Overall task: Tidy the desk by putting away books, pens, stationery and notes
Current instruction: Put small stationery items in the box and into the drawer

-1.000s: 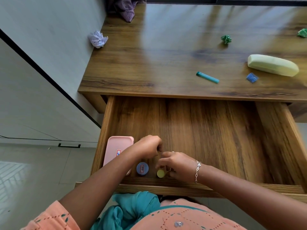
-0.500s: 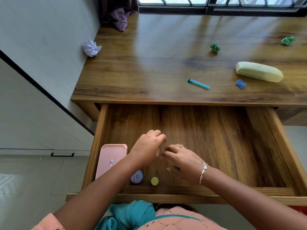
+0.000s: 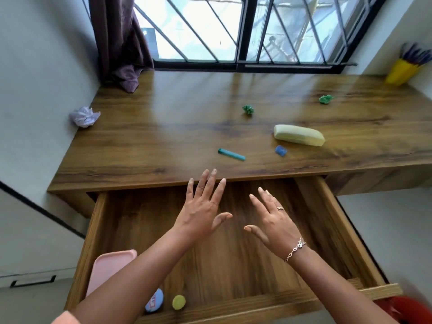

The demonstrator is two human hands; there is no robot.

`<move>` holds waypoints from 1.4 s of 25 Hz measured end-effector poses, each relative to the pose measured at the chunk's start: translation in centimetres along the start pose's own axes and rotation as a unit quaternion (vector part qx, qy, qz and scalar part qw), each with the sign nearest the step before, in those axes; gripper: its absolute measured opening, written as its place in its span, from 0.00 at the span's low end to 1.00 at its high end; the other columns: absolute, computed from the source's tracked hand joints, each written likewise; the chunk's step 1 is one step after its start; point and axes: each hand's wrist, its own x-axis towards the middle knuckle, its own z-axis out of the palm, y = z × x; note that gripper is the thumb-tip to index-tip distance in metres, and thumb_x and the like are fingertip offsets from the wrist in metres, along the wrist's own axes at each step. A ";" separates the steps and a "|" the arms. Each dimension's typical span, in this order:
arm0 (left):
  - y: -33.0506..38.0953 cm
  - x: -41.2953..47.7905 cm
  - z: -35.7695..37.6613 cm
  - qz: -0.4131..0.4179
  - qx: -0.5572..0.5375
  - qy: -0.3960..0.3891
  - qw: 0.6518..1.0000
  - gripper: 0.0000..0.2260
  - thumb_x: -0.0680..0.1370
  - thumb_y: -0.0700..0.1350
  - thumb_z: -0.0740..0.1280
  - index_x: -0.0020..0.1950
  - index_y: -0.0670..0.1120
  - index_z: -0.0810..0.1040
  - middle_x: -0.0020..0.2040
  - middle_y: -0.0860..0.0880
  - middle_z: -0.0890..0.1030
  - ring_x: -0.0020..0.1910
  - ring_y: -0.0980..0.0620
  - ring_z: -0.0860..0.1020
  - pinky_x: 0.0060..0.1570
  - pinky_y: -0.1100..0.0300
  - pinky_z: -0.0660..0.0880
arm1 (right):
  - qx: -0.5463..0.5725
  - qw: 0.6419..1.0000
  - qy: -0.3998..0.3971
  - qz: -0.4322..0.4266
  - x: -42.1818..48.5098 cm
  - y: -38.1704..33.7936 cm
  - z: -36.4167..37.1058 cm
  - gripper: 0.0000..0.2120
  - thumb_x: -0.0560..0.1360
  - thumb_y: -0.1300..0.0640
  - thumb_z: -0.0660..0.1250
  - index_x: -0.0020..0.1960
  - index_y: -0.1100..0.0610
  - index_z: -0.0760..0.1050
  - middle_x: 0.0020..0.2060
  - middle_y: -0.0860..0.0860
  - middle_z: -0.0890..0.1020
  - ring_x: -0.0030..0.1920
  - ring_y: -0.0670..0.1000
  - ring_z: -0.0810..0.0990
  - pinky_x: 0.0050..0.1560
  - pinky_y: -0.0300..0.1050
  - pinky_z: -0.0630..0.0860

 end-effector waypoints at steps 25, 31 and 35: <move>3.3 9.4 -0.1 -0.079 0.005 -0.031 0.996 0.32 0.80 0.59 0.50 0.77 0.44 0.45 0.78 0.45 0.46 0.76 0.46 0.40 0.72 0.50 0.35 | 0.105 0.991 0.072 0.036 15.1 13.2 -1.2 0.14 0.69 0.73 0.62 0.49 0.63 0.80 0.48 0.57 0.81 0.51 0.61 0.77 0.50 0.47 0.74; 2.0 6.3 -1.2 -0.083 0.014 -0.061 0.995 0.31 0.80 0.58 0.51 0.77 0.44 0.44 0.78 0.45 0.45 0.76 0.47 0.39 0.74 0.49 0.38 | 0.192 0.966 0.158 -0.075 8.9 7.6 -3.5 0.09 0.65 0.70 0.70 0.41 0.59 0.81 0.40 0.53 0.83 0.39 0.55 0.82 0.42 0.41 0.76; 0.6 4.2 -1.2 -0.078 0.008 -0.073 0.994 0.32 0.80 0.58 0.53 0.77 0.43 0.47 0.78 0.44 0.48 0.77 0.45 0.44 0.74 0.48 0.42 | 0.247 0.955 0.054 -0.157 3.9 3.1 -2.4 0.07 0.69 0.60 0.64 0.43 0.55 0.80 0.44 0.50 0.82 0.42 0.51 0.82 0.46 0.35 0.71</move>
